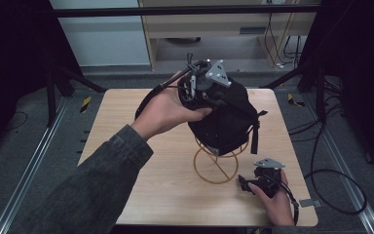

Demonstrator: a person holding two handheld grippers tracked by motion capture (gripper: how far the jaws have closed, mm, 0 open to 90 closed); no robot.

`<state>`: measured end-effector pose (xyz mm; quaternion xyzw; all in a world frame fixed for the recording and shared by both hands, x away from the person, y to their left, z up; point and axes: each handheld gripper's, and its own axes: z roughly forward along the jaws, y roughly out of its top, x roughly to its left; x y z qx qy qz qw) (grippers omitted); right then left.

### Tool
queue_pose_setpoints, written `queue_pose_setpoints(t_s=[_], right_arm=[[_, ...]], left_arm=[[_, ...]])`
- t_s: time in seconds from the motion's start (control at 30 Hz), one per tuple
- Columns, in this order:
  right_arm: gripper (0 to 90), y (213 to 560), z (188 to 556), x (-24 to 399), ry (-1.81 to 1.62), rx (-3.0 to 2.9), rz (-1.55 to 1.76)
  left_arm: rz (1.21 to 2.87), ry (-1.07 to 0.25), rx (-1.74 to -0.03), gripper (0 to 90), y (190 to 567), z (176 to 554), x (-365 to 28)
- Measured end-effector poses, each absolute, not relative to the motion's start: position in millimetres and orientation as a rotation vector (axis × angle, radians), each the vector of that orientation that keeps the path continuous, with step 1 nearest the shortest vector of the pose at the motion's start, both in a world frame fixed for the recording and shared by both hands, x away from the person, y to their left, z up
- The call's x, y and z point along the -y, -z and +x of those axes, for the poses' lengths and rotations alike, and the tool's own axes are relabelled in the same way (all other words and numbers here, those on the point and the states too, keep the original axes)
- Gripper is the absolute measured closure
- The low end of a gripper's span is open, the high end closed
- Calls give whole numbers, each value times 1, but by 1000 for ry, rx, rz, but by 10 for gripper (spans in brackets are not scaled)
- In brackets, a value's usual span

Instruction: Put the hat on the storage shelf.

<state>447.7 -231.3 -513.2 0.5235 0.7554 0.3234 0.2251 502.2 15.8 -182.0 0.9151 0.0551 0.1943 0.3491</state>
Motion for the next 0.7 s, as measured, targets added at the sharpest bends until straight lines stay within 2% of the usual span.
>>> queue_pose_setpoints(t_s=[0.23, 0.7], right_arm=[[6, 513, 448, 231, -892, -2084, 1442], [6, 513, 448, 231, -893, -2083, 1446]], left_arm=[[2412, -468, -172, 745, 201, 517, -10], [2474, -430, -185, 739, 224, 519, 0]])
